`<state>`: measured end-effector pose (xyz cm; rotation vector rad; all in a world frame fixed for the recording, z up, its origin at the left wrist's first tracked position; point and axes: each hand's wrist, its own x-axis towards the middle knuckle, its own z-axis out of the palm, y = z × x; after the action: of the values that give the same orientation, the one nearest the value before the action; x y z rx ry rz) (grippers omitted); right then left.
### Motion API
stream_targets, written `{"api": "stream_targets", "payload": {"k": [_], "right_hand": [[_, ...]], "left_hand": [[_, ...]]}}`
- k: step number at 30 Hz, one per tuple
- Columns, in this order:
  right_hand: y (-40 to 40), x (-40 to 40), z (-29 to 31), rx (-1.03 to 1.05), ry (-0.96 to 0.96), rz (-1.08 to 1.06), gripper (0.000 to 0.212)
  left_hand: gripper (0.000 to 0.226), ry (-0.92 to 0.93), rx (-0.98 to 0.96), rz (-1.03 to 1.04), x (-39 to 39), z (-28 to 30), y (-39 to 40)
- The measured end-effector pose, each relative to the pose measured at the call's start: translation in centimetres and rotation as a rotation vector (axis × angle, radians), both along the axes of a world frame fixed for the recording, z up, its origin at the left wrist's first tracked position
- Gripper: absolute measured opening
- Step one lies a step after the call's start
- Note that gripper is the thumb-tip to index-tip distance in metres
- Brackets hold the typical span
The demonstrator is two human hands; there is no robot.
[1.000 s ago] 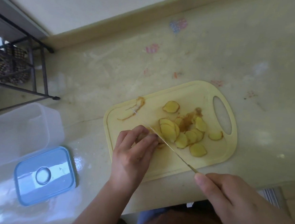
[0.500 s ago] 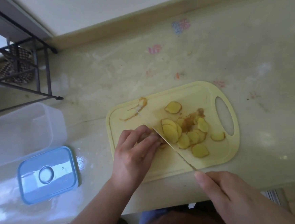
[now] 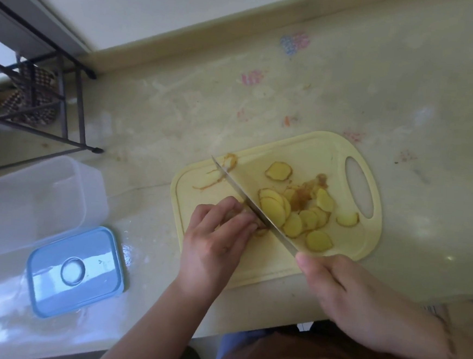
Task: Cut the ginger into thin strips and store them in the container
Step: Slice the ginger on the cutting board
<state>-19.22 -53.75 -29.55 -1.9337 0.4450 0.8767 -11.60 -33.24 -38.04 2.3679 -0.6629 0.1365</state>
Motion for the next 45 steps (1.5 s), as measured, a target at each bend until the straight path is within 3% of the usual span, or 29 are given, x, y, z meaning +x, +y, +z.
{"api": "stream_targets", "payload": {"k": [3, 13, 18, 22, 31, 35, 45], "right_hand": [[-0.6, -1.2, 0.4, -0.029, 0.074, -0.014, 0.066], [1.1, 1.0, -1.8, 0.001, -0.067, -0.026, 0.063], [-1.5, -0.7, -0.7, 0.038, 0.077, -0.089, 0.061], [-1.6, -0.6, -0.5, 0.182, 0.208, -0.182, 0.061], [-0.6, -1.4, 1.0, 0.038, -0.018, -0.053, 0.080], [-0.7, -1.5, 1.5, 0.013, -0.003, -0.065, 0.073], [-0.6, -1.9, 1.5, -0.076, -0.011, -0.030, 0.084]], "left_hand": [[0.014, 0.002, 0.009, -0.007, 0.0, -0.1, 0.1], [0.017, 0.003, 0.004, -0.002, -0.1, -0.1, -0.1], [0.008, 0.000, 0.019, 0.003, -0.4, 0.1, -0.2], [0.008, -0.015, 0.007, 0.016, -0.2, -0.1, -0.1], [0.009, -0.014, -0.019, 0.034, -0.4, -0.2, -0.2], [0.018, -0.024, -0.030, 0.018, -0.3, -0.3, -0.1], [0.010, -0.026, -0.057, 0.024, -0.3, -0.5, -0.1]]}}
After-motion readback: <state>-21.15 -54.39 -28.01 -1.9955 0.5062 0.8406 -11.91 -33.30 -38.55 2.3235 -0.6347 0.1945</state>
